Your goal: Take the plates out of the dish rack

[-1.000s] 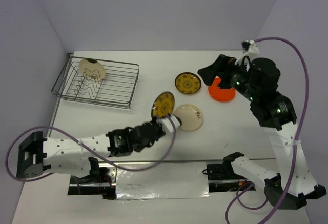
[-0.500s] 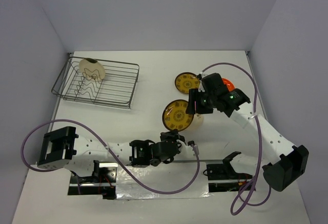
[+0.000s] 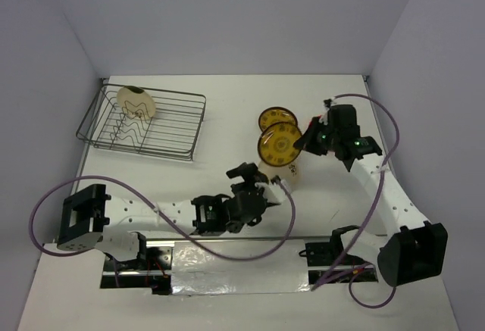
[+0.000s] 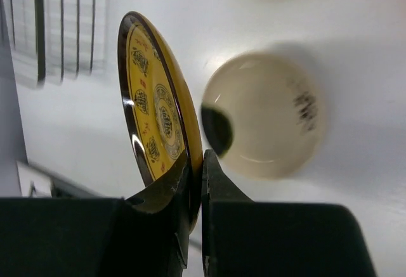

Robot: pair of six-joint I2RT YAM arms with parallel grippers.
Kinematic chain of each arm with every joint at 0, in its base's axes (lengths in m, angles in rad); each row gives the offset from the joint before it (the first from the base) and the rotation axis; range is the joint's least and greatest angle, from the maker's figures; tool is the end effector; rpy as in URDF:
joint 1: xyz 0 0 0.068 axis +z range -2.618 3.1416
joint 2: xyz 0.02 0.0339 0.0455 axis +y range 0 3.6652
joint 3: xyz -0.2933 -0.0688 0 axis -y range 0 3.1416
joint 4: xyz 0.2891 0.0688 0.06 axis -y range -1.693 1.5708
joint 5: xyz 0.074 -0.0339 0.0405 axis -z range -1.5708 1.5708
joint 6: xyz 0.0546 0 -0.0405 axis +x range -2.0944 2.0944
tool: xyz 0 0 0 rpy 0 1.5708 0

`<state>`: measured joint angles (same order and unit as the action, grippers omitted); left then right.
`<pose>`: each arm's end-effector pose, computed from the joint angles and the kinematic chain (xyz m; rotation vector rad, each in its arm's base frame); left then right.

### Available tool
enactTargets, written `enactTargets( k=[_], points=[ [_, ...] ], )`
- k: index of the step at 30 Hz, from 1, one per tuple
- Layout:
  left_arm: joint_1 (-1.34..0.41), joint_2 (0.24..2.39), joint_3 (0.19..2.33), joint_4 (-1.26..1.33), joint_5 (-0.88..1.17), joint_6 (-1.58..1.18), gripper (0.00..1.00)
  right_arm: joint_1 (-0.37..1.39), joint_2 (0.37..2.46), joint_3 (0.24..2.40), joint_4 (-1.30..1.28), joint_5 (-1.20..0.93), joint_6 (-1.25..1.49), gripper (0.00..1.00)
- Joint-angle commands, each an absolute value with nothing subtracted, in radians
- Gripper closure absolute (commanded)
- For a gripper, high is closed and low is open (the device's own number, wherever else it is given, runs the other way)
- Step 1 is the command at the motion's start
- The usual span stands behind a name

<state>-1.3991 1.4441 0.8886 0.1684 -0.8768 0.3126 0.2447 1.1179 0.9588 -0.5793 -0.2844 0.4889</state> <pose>0.1030 -0.3486 0.2618 0.9499 1.5474 0.0932 0.2680 0.0827 0.3056 0.1399 2.3721 0.6929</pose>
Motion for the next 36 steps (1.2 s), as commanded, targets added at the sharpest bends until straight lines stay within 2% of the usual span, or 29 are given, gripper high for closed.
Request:
enactTargets(
  k=[1,3,6,9,16,18,19,20,24,25,27,28,31,36],
  points=[
    [-1.303,1.378,1.064,-0.148,-0.964,-0.164,0.0,0.108,1.194,0.93,-0.329,-0.308,0.571,1.0],
    [-1.228,1.365,1.116,-0.368,-0.944,-0.309,0.01,0.058,1.268,0.972,-0.247,-0.318,0.584,1.0],
    [-1.114,1.322,1.166,-0.5,-0.841,-0.501,0.01,0.041,1.431,1.074,-0.192,-0.292,0.574,1.0],
    [-1.065,1.232,1.125,-0.514,-0.737,-0.548,0.0,0.02,1.619,1.176,-0.169,-0.308,0.558,0.99],
    [-1.062,1.03,1.029,-0.537,-0.672,-0.589,0.0,0.008,1.825,1.331,-0.156,-0.414,0.532,0.96],
    [-1.062,0.999,0.994,-0.531,-0.684,-0.594,0.0,0.008,1.853,1.365,-0.194,-0.417,0.514,0.85],
    [-1.06,0.97,0.983,-0.525,-0.708,-0.61,0.01,0.008,1.873,1.37,-0.205,-0.41,0.512,0.75],
    [-1.058,0.956,0.973,-0.517,-0.722,-0.621,0.01,0.008,1.879,1.362,-0.207,-0.408,0.508,0.57],
    [-1.014,0.939,0.966,-0.497,-0.7,-0.667,0.0,0.054,1.928,1.419,-0.352,-0.378,0.451,0.41],
    [-1.003,0.965,0.983,-0.509,-0.681,-0.679,0.0,0.101,1.934,1.458,-0.403,-0.282,0.422,0.34],
    [-0.994,1.006,1.049,-0.558,-0.655,-0.699,0.01,0.152,1.95,1.499,-0.547,-0.163,0.402,0.32],
    [-0.994,1.046,1.072,-0.564,-0.647,-0.713,0.01,0.176,1.951,1.529,-0.593,-0.04,0.399,0.27],
    [-0.974,1.098,1.127,-0.52,-0.601,-0.729,0.0,0.245,1.951,1.542,-0.707,0.145,0.399,0.12],
    [-0.8,1.16,1.206,-0.488,-0.462,-0.779,0.0,0.256,1.843,1.435,-0.749,0.267,0.425,0.12]
  ],
)
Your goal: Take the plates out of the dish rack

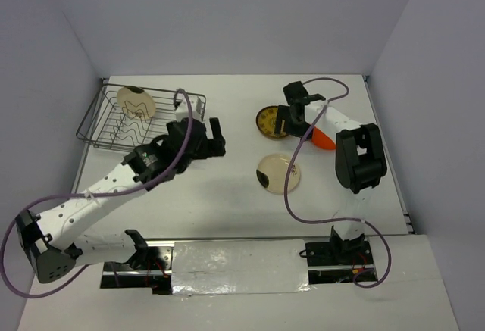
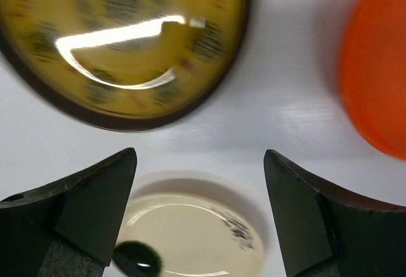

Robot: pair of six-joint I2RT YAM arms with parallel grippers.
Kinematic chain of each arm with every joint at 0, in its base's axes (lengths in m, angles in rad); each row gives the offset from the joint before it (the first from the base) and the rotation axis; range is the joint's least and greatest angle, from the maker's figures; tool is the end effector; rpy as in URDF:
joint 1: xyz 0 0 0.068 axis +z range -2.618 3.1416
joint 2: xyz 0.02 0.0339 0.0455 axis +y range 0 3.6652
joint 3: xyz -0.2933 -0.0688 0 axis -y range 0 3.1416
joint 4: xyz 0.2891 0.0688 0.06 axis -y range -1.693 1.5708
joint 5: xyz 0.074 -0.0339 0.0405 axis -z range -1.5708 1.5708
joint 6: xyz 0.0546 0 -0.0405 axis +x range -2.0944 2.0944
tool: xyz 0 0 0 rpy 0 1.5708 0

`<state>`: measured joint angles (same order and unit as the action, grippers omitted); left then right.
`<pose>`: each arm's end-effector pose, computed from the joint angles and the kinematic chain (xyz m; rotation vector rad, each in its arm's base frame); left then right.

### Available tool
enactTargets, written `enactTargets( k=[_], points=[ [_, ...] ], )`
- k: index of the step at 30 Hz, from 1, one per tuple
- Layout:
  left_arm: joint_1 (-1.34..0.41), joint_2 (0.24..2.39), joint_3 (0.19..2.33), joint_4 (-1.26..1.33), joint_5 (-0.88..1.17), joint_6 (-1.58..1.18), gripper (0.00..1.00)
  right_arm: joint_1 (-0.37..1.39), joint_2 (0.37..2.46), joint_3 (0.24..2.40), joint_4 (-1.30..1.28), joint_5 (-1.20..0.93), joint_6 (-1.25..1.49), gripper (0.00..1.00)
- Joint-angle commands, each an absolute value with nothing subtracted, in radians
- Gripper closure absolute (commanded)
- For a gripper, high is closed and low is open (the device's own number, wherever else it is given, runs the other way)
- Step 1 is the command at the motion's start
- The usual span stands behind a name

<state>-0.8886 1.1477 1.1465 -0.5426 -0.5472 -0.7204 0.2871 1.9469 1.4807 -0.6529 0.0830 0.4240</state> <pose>0.2061 -0.2087 0.3782 -0.1497 2.0501 -0.4298 0.4511 0.1285 0.1944 0.2094 2.6797 0.1104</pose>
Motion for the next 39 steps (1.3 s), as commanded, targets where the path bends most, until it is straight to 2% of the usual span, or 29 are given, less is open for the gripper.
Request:
enactTargets(
  k=[1,3,4,6,7,8,9,12,15,16,19,22,25,26,28,29,33,39],
  points=[
    [-0.708,1.164,1.21,-0.468,-0.43,-0.788,0.01,0.256,1.816,1.424,-0.755,0.291,0.428,0.12],
    [-0.599,1.17,1.215,-0.447,-0.344,-0.83,0.01,0.258,1.709,1.355,-0.736,0.292,0.422,0.11],
    [-0.462,1.173,1.204,-0.41,-0.31,-0.851,0.01,0.258,1.616,1.324,-0.692,0.234,0.419,0.11],
    [-0.317,1.189,1.183,-0.364,-0.186,-0.934,0.0,0.258,1.513,1.205,-0.632,0.151,0.417,0.11],
    [-0.19,1.199,1.166,-0.3,-0.155,-0.96,0.0,0.259,1.403,1.159,-0.553,0.097,0.419,0.11],
    [-0.137,1.238,1.163,-0.276,-0.141,-1.024,0.01,0.259,1.349,1.105,-0.505,-0.02,0.42,0.11],
    [-0.051,1.265,1.157,-0.243,-0.109,-1.052,0.01,0.265,1.247,1.004,-0.462,-0.087,0.437,0.11],
    [0.059,1.409,1.196,-0.112,-0.089,-1.123,0.02,0.294,1.129,0.841,-0.316,-0.236,0.472,0.11],
    [0.109,1.59,1.357,-0.161,-0.135,-1.143,0.03,0.316,1.06,0.758,-0.29,-0.278,0.485,0.11],
    [0.113,1.636,1.475,-0.205,-0.159,-1.14,0.03,0.318,1.046,0.743,-0.282,-0.287,0.483,0.11],
    [0.126,1.861,1.715,-0.431,-0.237,-1.132,0.03,0.321,1.035,0.68,-0.255,-0.31,0.48,0.11],
    [0.127,1.962,1.842,-0.497,-0.284,-1.112,0.09,0.33,1.052,0.657,-0.236,-0.307,0.474,0.11],
    [0.127,2.012,1.874,-0.483,-0.31,-1.1,0.15,0.336,1.084,0.66,-0.226,-0.319,0.466,0.11],
    [0.129,2.025,1.878,-0.476,-0.31,-1.097,0.21,0.339,1.091,0.663,-0.222,-0.322,0.465,0.11],
    [0.129,2.072,1.906,-0.482,-0.302,-1.094,0.25,0.342,1.104,0.666,-0.215,-0.327,0.466,0.11],
    [0.129,2.088,1.923,-0.494,-0.299,-1.097,0.35,0.345,1.108,0.67,-0.213,-0.328,0.466,0.11],
    [0.129,2.128,1.95,-0.518,-0.285,-1.106,0.51,0.353,1.117,0.689,-0.225,-0.316,0.457,0.11],
    [0.13,2.135,1.916,-0.502,-0.27,-1.118,0.54,0.359,1.135,0.695,-0.213,-0.313,0.454,0.11]
  ],
)
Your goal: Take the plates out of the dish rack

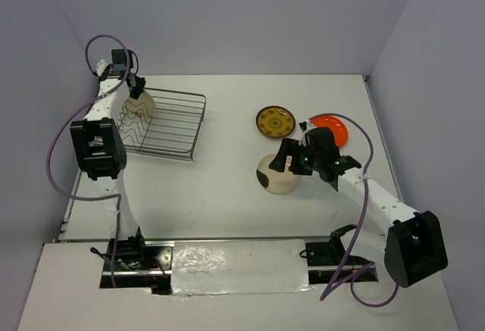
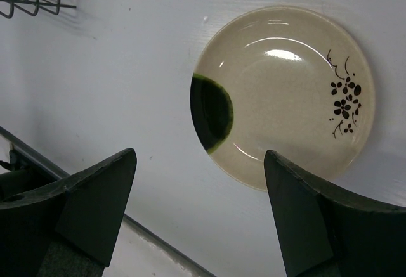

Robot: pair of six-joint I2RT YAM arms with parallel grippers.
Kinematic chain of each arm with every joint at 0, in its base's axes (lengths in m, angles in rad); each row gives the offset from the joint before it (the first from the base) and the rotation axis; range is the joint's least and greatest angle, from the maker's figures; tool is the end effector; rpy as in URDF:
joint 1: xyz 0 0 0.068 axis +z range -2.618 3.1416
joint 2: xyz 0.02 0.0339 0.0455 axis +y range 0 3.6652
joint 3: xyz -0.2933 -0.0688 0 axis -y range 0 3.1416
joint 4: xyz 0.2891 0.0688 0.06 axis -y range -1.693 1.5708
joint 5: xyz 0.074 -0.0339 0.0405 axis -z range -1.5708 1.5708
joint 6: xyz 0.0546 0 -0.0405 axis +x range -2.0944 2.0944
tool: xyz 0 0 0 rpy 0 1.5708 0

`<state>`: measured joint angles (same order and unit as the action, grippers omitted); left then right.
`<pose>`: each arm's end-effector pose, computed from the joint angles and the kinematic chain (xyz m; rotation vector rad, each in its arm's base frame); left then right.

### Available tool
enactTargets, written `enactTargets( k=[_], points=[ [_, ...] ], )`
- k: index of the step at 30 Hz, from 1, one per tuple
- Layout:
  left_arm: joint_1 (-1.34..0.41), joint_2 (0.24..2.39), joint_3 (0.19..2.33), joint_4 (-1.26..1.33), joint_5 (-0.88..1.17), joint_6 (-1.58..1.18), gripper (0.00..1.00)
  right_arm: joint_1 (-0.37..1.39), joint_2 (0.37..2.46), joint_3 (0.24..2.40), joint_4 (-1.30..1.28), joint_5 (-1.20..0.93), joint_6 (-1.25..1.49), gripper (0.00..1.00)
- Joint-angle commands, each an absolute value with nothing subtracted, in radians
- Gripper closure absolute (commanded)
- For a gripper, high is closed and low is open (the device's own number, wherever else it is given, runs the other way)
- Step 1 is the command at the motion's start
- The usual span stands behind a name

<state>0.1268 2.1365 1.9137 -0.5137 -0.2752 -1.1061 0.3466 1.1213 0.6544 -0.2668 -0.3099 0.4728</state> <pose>0.5597 0.0863 0.2707 -1.4305 1.7772 -0.1963 0.2495 0.1078 0.2167 -0.0150 2.3876 0.7633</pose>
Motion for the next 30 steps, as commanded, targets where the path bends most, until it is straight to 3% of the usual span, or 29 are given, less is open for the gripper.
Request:
enactTargets(
  k=[1,5,7,17,21,30],
  points=[
    [0.13,2.14,1.914,-0.5,-0.265,-1.121,0.67,0.359,1.141,0.696,-0.213,-0.313,0.454,0.12],
    [0.132,2.146,1.911,-0.5,-0.25,-1.16,0.94,0.367,1.158,0.698,-0.21,-0.31,0.453,0.12],
    [0.135,2.141,1.893,-0.485,-0.233,-1.192,1.0,0.367,1.164,0.698,-0.212,-0.299,0.448,0.12],
    [0.138,2.092,1.792,-0.474,-0.203,-1.408,1.0,0.374,1.196,0.689,-0.207,-0.29,0.436,0.12],
    [0.133,1.999,1.717,-0.391,-0.222,-1.413,1.0,0.377,1.2,0.69,-0.209,-0.301,0.428,0.12],
    [0.118,1.811,1.764,-0.362,-0.244,-1.303,1.0,0.388,1.144,0.686,-0.209,-0.276,0.449,0.11]
  ],
)
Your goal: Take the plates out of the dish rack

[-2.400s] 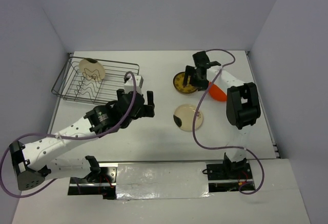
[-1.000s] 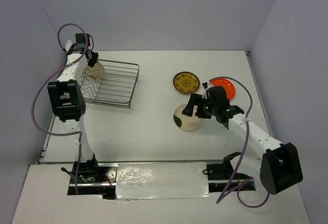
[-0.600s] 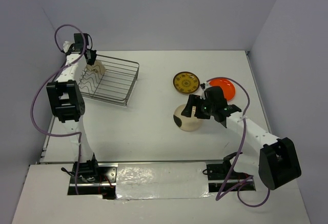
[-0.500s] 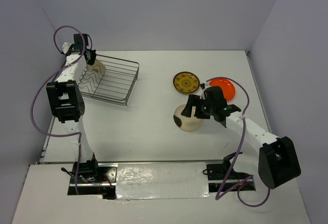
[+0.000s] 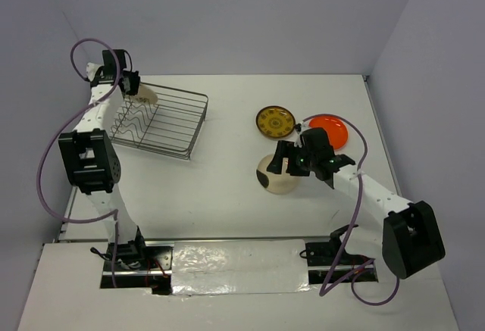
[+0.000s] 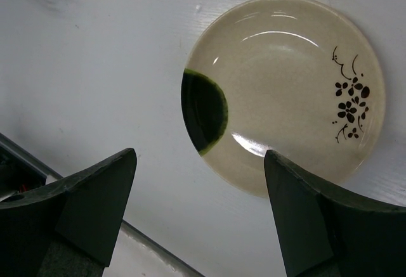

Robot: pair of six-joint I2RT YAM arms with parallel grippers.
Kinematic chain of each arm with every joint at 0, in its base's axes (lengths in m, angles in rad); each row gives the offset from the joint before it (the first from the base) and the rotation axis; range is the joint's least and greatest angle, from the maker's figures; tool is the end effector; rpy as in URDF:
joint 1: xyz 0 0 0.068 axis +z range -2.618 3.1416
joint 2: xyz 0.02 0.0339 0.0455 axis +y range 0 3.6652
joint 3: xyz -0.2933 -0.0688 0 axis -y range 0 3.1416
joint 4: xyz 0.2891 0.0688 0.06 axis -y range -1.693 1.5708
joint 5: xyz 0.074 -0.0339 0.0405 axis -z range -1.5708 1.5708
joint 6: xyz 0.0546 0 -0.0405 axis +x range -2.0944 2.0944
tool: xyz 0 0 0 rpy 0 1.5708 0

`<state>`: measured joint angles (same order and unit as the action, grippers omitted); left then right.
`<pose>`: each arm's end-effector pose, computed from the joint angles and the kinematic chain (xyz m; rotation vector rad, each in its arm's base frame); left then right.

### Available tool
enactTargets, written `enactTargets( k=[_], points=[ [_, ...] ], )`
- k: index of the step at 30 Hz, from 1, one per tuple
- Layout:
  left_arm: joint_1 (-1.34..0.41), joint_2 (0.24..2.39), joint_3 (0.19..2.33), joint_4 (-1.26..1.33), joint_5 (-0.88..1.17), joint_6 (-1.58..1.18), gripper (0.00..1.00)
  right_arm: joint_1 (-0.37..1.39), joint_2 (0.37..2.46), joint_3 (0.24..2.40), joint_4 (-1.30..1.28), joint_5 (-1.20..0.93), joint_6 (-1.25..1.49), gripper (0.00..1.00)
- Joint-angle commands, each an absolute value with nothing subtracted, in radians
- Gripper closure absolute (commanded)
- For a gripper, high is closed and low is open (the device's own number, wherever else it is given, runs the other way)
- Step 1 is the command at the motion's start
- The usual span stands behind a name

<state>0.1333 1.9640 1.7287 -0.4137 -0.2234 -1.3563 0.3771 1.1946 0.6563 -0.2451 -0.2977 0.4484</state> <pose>0.5226 0.0823 0.2985 -1.6041 1.5566 -0.4313 0.2550 0.1182 0.2005 -0.0647 2.4372 0.7397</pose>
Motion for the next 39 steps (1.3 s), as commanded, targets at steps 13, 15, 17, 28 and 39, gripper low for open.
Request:
enactTargets(
  k=[13,15,17,28,39],
  points=[
    [-0.292,1.528,1.795,-0.235,-0.291,-0.415,1.0,0.384,0.787,0.802,-0.368,-0.103,0.546,0.0],
    [-0.496,1.438,1.64,-0.155,-0.261,-0.166,1.0,0.367,0.747,0.882,-0.489,-0.016,0.564,0.0],
    [-0.695,1.378,1.41,-0.061,-0.303,-0.047,1.0,0.354,0.726,0.998,-0.558,0.021,0.587,0.0],
    [-1.324,1.262,0.787,0.352,-0.551,0.656,1.0,0.339,0.888,1.227,-0.94,-0.13,0.402,0.01],
    [-1.417,1.396,0.844,0.298,-0.572,0.741,1.0,0.379,0.913,0.942,-0.76,-0.366,0.408,0.12]
  ],
)
